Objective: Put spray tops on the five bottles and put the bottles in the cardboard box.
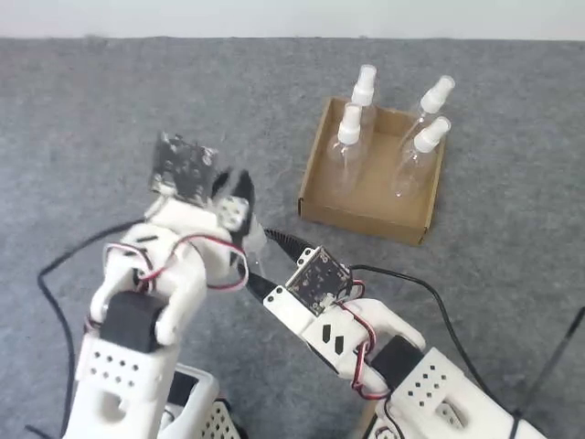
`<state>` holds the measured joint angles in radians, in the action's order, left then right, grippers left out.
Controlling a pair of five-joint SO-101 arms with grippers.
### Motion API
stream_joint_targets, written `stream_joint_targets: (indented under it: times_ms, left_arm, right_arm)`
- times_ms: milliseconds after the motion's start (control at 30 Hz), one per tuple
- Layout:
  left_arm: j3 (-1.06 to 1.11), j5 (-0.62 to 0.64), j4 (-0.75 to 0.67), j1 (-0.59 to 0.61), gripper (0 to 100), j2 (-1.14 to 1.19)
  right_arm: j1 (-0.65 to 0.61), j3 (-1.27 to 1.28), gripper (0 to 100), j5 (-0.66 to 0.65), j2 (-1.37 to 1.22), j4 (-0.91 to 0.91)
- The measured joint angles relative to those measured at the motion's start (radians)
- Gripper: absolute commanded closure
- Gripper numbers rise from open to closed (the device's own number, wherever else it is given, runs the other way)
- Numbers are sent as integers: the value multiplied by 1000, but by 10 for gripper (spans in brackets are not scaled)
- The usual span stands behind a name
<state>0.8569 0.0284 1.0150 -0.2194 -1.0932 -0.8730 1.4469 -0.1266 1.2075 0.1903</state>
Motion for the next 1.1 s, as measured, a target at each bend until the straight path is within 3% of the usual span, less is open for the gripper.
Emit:
stream_joint_targets:
  times_ms: [167, 400, 633, 867, 1100]
  left_arm:
    - [140, -23, -84, -8, 945, -71]
    - [106, -29, -92, 2, 941, -110]
    - [48, -29, -49, 153, 941, -230]
    - [227, -29, -41, 328, 941, -342]
    - [359, -29, -41, 434, 941, -358]
  right_arm:
    - [0, 12, 993, 0, -2, 11]
    - [0, 11, 993, 0, -2, 11]
    - [3, 69, 993, 0, 0, -46]
    - [8, 74, 993, 0, 0, -72]
    - [80, -81, 993, 0, -35, 213]
